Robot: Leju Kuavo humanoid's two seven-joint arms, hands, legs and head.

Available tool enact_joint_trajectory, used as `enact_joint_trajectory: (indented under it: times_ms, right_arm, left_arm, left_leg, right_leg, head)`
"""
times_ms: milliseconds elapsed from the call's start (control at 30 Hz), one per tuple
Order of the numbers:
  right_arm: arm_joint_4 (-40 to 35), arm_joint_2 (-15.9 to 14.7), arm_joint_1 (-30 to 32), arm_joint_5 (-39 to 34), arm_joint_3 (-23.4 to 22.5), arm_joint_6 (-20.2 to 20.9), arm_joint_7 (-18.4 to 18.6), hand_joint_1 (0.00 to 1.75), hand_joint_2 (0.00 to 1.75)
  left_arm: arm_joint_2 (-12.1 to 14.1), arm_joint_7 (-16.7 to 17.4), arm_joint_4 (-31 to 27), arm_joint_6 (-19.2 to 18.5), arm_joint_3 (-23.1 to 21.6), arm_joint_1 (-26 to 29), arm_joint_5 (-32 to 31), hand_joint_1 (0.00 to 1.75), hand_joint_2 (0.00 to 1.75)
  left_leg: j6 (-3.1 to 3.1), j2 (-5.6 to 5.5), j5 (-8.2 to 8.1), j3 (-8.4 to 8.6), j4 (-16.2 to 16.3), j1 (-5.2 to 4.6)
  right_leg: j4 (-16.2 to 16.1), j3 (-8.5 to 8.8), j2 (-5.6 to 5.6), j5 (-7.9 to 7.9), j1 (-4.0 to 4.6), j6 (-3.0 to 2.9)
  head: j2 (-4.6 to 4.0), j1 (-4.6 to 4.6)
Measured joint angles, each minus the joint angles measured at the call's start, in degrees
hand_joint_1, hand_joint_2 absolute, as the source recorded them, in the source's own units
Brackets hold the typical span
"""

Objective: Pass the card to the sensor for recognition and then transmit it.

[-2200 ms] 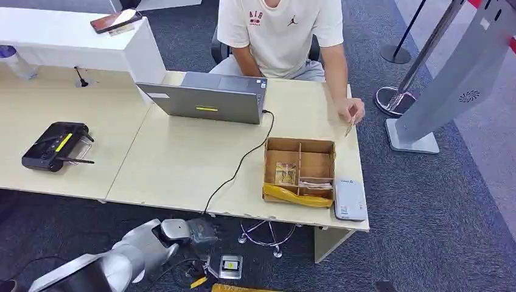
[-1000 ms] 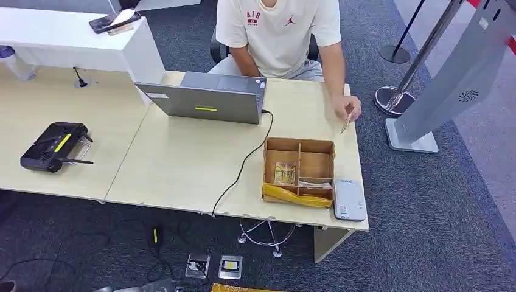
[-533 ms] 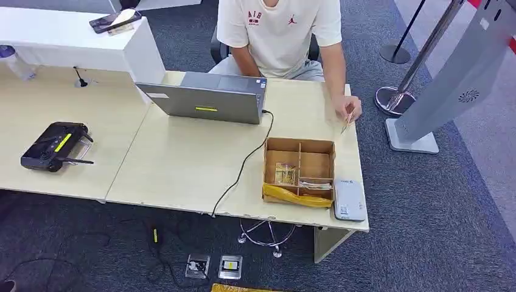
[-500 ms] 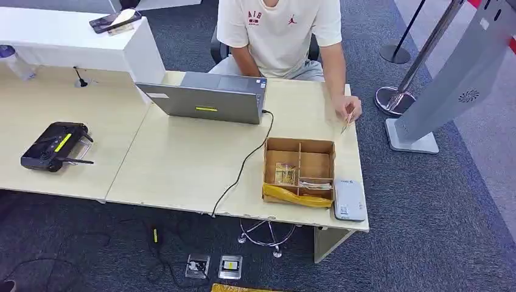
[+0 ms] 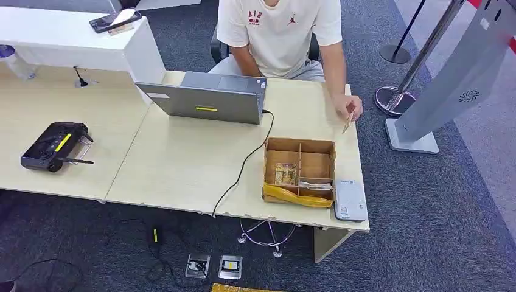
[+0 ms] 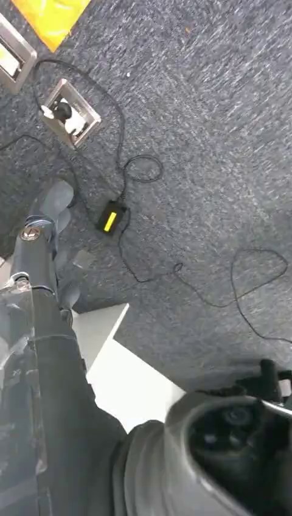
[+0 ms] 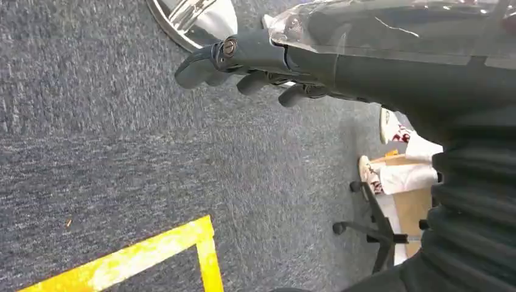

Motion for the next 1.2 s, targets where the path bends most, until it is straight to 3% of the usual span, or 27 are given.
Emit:
enact_joint_trajectory:
  times_ms: [500, 900, 1200]
  right_arm:
    - [0.0, -2.3, 0.0, 0.4, 0.0, 1.9, 0.1, 0.0, 1.75]
    - [0.0, -2.4, 0.1, 1.0, 0.1, 2.8, 0.0, 0.0, 1.75]
    - [0.0, -2.5, 0.1, 1.2, 0.1, 3.2, 0.0, 0.0, 1.75]
  left_arm:
    - [-5.8, 2.1, 0.0, 0.4, 0.1, 0.6, -7.5, 0.0, 0.0]
    - [-13.5, 8.2, -0.2, 0.0, -1.7, 0.5, -13.6, 0.0, 0.0]
    - [-17.0, 10.6, -0.2, -1.5, -3.1, 0.5, -15.5, 0.0, 0.0]
  left_leg:
    - [0.0, 0.0, 0.0, 0.01, 0.0, -0.01]
    - [0.01, 0.0, -0.01, 0.02, 0.0, -0.05]
    - [0.01, 0.0, -0.01, 0.02, 0.0, -0.03]
  right_leg:
    - [0.0, -0.01, 0.0, 0.0, -0.01, 0.0]
    - [0.0, -0.01, -0.01, 0.01, -0.06, 0.01]
    - [0.0, -0.02, 0.0, 0.01, -0.04, 0.01]
  head:
    - [0.0, 0.0]
    - [0.0, -0.02]
    - [0.0, -0.02]
